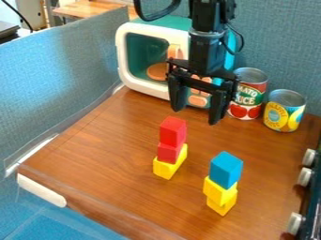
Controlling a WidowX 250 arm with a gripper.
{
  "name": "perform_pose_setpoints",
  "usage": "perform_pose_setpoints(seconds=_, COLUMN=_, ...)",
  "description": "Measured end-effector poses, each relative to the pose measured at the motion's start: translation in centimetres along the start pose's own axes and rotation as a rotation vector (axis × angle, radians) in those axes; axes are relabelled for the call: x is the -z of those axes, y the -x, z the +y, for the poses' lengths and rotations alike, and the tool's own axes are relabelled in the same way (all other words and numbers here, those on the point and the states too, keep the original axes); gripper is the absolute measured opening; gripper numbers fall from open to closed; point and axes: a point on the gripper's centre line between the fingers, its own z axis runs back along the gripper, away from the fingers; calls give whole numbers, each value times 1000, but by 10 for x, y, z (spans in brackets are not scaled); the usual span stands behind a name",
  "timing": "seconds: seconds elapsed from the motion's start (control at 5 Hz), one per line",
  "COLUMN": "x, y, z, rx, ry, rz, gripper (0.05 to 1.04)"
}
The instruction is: Put the blue cube on top of the red cube
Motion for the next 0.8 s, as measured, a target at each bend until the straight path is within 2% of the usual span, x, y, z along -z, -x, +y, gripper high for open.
perform_pose_setpoints(seconds=0.2, x=10, y=1, z=-1, rx=1, ry=8, rz=28, gripper=1000)
perform_pose_setpoints(seconds=0.4, x=6, y=4, z=-5, rx=9, ry=35, rz=15, gripper=1000)
perform_pose_setpoints(seconds=0.8, x=0, y=5, z=-5, rx=-29, ry=46, rz=4, gripper=1000)
